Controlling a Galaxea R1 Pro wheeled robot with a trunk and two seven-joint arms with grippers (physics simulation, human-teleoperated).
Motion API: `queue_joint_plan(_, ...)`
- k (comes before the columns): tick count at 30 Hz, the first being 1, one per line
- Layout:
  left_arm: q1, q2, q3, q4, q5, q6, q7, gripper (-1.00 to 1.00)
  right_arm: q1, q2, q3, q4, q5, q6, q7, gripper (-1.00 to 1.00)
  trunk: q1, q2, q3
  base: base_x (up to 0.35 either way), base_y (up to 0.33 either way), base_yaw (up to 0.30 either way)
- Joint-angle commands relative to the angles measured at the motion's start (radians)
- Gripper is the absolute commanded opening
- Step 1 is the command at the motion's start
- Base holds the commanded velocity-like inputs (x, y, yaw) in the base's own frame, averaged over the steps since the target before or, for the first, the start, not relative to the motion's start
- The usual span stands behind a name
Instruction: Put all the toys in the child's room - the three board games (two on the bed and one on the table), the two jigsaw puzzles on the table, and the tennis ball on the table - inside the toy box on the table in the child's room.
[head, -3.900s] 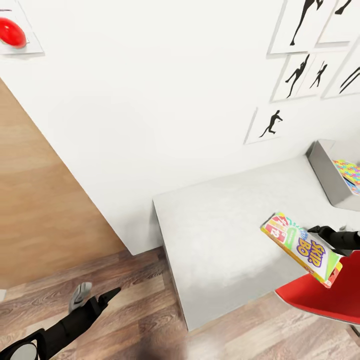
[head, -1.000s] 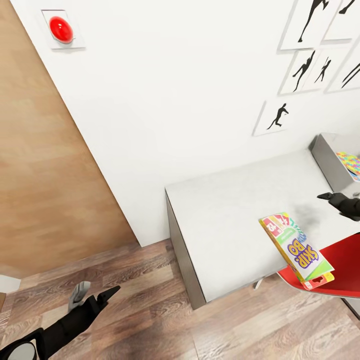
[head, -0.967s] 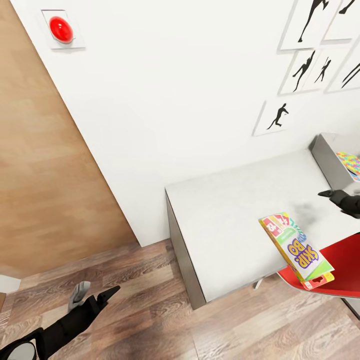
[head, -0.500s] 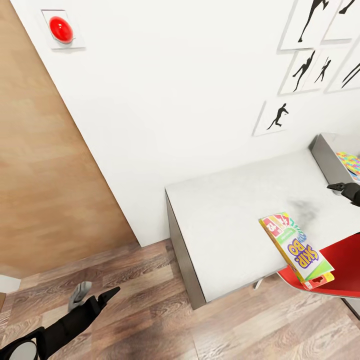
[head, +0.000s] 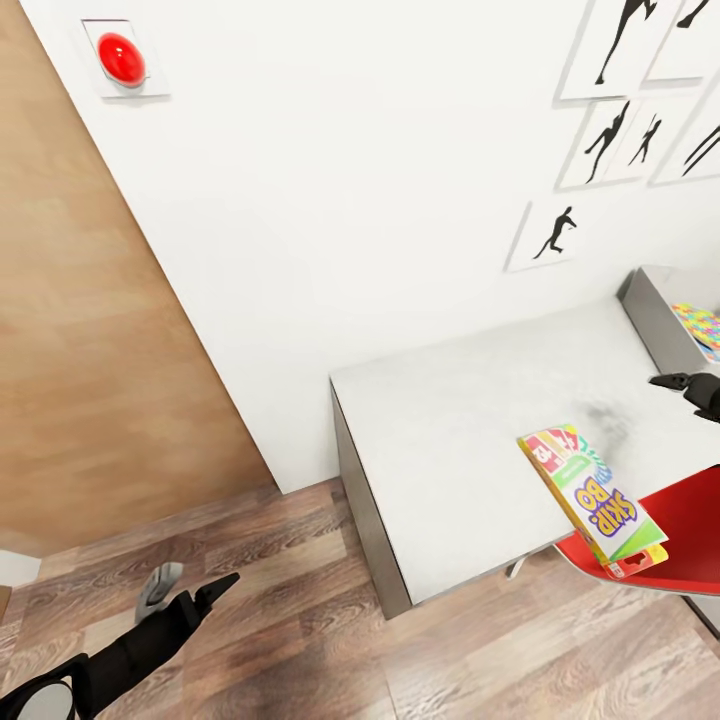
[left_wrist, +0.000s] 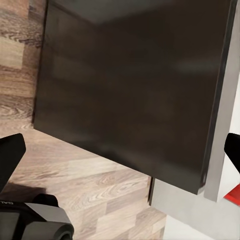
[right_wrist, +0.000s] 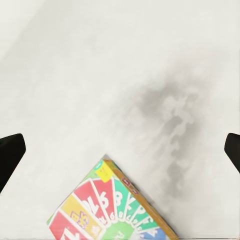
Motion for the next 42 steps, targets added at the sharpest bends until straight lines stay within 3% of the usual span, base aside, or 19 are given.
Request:
queue_joint_plan(1,0.000,0.000,0.001,-0.001,-0.002,0.004,-0.004,1.00,-0.001,0.000,-0.002,0.000,0.010,0.005,0.010,1.00,0.000,-0.001,-0.001,0.000,0.000,-0.050)
queue_joint_plan(13,0.000,-0.001,0.003,0.024,-0.006,0.001,-0.009,1.00,0.036,0.000,-0.003,-0.014,-0.025,0.005,0.025,1.00,0.000,-0.001,-0.001,0.000,0.000,-0.140)
queue_joint_plan(42,0.007,-0.002,0.004,0.043,-0.006,-0.001,-0.012,1.00,0.045,0.003,-0.003,-0.007,-0.031,0.005,0.044,1.00,0.000,-0.001,-0.001,0.000,0.000,-0.272)
